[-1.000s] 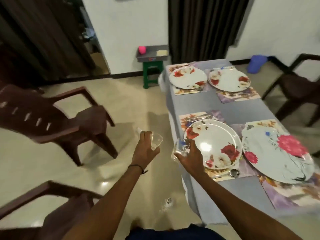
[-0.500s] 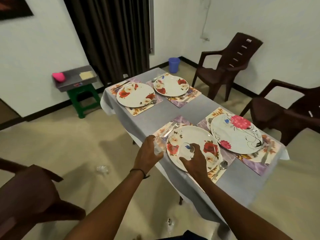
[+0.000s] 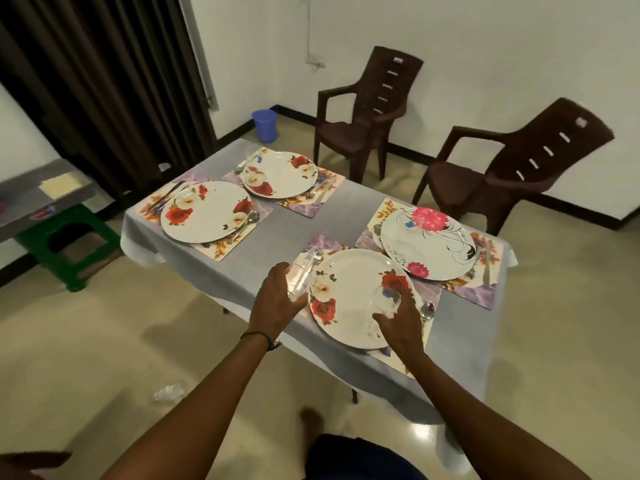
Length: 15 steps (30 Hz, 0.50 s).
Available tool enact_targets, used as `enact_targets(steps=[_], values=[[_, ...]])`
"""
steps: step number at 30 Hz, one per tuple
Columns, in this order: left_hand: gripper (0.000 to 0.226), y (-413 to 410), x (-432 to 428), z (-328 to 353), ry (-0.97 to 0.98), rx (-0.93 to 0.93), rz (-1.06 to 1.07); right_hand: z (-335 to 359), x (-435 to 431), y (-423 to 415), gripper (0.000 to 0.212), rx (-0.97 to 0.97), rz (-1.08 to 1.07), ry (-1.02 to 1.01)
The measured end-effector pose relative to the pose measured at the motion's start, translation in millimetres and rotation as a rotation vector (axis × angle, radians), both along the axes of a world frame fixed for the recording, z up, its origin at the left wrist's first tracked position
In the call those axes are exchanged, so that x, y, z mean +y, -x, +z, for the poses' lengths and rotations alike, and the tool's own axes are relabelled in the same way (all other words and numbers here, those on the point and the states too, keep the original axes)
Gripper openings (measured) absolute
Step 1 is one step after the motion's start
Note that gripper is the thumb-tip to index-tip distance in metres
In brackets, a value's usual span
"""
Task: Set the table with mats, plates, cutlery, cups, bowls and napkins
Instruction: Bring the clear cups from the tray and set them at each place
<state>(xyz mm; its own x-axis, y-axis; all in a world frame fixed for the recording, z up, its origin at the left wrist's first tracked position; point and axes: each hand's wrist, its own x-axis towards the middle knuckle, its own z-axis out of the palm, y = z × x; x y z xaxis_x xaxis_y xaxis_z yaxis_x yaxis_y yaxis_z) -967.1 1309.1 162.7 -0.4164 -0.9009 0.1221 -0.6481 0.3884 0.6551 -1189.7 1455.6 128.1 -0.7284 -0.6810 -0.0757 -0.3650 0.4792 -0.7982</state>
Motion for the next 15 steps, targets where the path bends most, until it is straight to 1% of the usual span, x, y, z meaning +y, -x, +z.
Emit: enact_targets(steps=[1, 3, 4, 6, 7, 11, 13, 15], values=[[0.077, 5, -8, -1, 0.006, -0.003, -0.012, -1, -4, 3, 0.078, -0.004, -0.010, -0.003], [0.078, 15, -29, -4, 0.029, -0.015, -0.049, -12, -17, 12, 0.086, -0.002, -0.022, 0.041], [0.077, 20, -40, -6, 0.042, -0.019, -0.072, -14, -23, 18, 0.084, -0.009, -0.035, 0.040], [0.076, 27, -61, -8, 0.061, -0.031, -0.106, -13, -36, 26, 0.071, -0.001, -0.078, -0.009], [0.076, 32, -72, -8, 0.061, -0.035, -0.114, -15, -42, 33, 0.069, -0.008, -0.096, -0.027], [0.077, 52, -105, -7, 0.047, -0.049, -0.135, -24, -65, 60, 0.052, -0.016, -0.120, 0.008], [0.077, 61, -120, -10, 0.049, -0.059, -0.162, -25, -76, 69, 0.049, -0.027, -0.120, -0.002], [0.078, 65, -130, -13, 0.041, -0.056, -0.172, -25, -83, 74, 0.051, -0.046, -0.125, -0.035]])
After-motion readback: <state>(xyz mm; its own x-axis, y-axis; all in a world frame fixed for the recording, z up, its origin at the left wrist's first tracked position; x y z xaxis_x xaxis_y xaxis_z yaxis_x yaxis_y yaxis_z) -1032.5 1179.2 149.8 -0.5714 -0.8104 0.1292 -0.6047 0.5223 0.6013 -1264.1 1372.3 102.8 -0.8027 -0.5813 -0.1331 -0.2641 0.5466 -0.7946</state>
